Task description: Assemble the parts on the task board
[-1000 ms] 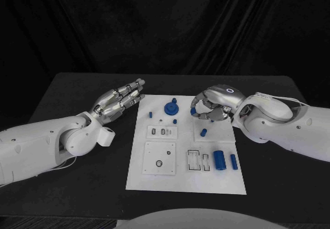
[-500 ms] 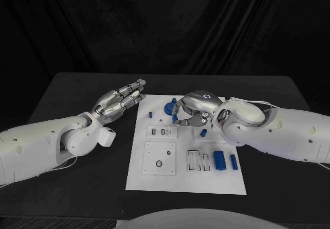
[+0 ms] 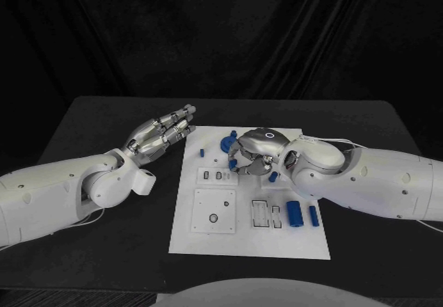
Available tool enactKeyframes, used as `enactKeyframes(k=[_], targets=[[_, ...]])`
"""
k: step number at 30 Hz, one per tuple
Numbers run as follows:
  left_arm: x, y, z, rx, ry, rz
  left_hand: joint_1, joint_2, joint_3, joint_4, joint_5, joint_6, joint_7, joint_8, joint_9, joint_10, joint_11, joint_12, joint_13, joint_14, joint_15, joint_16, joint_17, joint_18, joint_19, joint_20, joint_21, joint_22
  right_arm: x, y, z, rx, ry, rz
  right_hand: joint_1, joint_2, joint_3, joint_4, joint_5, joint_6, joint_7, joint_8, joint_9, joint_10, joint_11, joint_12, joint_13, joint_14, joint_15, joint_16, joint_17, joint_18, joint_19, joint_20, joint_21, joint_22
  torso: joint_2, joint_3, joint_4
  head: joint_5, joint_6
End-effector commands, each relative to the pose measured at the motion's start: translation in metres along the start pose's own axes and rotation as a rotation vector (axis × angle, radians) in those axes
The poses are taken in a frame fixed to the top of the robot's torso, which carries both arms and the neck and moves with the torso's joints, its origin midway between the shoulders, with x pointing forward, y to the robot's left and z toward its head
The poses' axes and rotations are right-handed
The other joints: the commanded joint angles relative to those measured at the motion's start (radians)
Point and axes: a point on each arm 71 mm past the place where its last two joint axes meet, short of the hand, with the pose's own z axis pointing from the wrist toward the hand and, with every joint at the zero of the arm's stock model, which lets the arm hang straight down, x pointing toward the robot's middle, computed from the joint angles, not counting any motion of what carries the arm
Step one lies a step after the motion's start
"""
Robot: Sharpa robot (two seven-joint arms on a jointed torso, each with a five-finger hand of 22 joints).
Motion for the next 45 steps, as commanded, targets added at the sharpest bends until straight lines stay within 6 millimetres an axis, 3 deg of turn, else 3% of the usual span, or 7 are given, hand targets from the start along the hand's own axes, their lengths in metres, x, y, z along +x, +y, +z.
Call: enactKeyframes(k=[1,6,19,30,38,39,45], targets=[[0.0020,-0.0004,0.0007,0.012,0.015,-0.008,0.008,0.000,0.004,0.000,0.006,-0.006,0.001,0.002,0.000,0.000,0.009,-0.002,-0.001,-0.001,0.007,0.000,0.001,0.018,0.001,0.004,0.003,0.001,0.0051,-0.0035,-0.0003,0.056,0.049,-0.014,0.002,0.005,0.009,-0.002,0.004,0.003,0.005,0.007,0.090,0.106,0.010,0.003,0.263,0.078,0.000,-0.006,0.148,-0.001,-0.007,0.000,-0.008,0.153,0.000,0.0005,-0.0019,0.002,-0.001],[0.0017,-0.0003,0.0006,0.011,0.015,-0.008,0.008,0.000,0.004,0.000,0.006,-0.006,0.001,0.002,0.000,0.000,0.009,-0.002,-0.001,-0.001,0.007,0.000,0.001,0.018,0.001,0.004,0.003,0.001,0.0067,-0.0034,-0.0005,0.061,0.062,-0.029,0.002,0.005,0.011,-0.005,0.006,0.002,0.007,0.005,0.090,0.106,0.012,0.003,0.263,0.078,0.002,-0.009,0.145,0.000,-0.010,0.001,-0.017,0.151,-0.001,-0.0009,-0.0013,0.002,-0.003],[0.0020,0.0001,0.0014,0.010,0.018,-0.009,0.008,0.001,0.006,-0.001,0.006,-0.007,0.001,0.002,-0.001,0.000,0.009,-0.002,-0.001,-0.001,0.008,-0.001,0.001,0.018,0.000,0.004,0.003,0.001,0.0092,-0.0025,0.0003,0.064,0.086,-0.041,-0.006,0.002,0.013,-0.007,0.006,-0.007,0.012,-0.004,0.089,0.106,0.015,0.003,0.263,0.076,0.005,-0.012,0.140,0.001,-0.012,0.004,-0.025,0.149,0.000,0.0012,-0.0015,0.001,-0.005],[0.0016,0.0003,0.0013,0.009,0.017,-0.009,0.008,0.001,0.006,-0.001,0.006,-0.007,0.001,0.002,-0.001,0.000,0.009,-0.002,-0.001,-0.001,0.008,-0.001,0.001,0.018,0.000,0.004,0.003,0.001,0.0119,-0.0002,0.0010,0.055,0.100,-0.041,-0.021,-0.001,0.018,-0.011,-0.023,-0.036,0.020,-0.029,0.082,0.106,0.023,0.003,0.263,0.076,0.011,-0.014,0.138,0.002,-0.012,0.010,-0.031,0.149,0.000,0.0012,-0.0019,0.002,-0.008],[0.0014,0.0003,0.0011,0.007,0.017,-0.008,0.008,0.001,0.006,-0.001,0.006,-0.007,0.001,0.002,-0.001,0.000,0.009,-0.002,-0.001,-0.001,0.008,-0.001,0.001,0.018,0.000,0.004,0.003,0.001,0.0128,0.0008,0.0018,0.050,0.106,-0.041,-0.037,-0.005,0.018,-0.015,-0.080,-0.057,0.026,-0.056,0.069,0.106,0.028,0.003,0.263,0.076,0.016,-0.015,0.136,0.002,-0.011,0.015,-0.037,0.149,0.000,0.0007,-0.0016,0.002,-0.009],[0.0013,0.0004,0.0010,0.007,0.016,-0.008,0.008,0.001,0.006,-0.001,0.006,-0.007,0.001,0.002,-0.001,0.000,0.009,-0.002,-0.001,-0.001,0.008,-0.001,0.001,0.018,0.000,0.004,0.003,0.001,0.0129,0.0010,0.0019,0.049,0.107,-0.041,-0.043,-0.005,0.017,-0.016,-0.108,-0.058,0.027,-0.061,0.066,0.106,0.029,0.003,0.263,0.076,0.017,-0.015,0.136,0.002,-0.010,0.017,-0.037,0.150,0.000,0.0007,-0.0016,0.002,-0.009],[0.0010,0.0005,0.0009,0.005,0.015,-0.007,0.008,0.001,0.010,-0.002,0.006,-0.009,0.002,0.001,-0.001,-0.001,0.010,-0.002,-0.001,-0.001,0.008,-0.001,0.001,0.018,0.000,0.004,0.003,0.001,0.0134,0.0016,0.0023,0.046,0.113,-0.042,-0.048,-0.006,0.014,-0.017,-0.138,-0.061,0.029,-0.069,0.061,0.106,0.031,0.003,0.263,0.076,0.018,-0.016,0.135,0.003,-0.009,0.018,-0.040,0.150,0.001,0.0011,-0.0018,0.000,-0.008]])
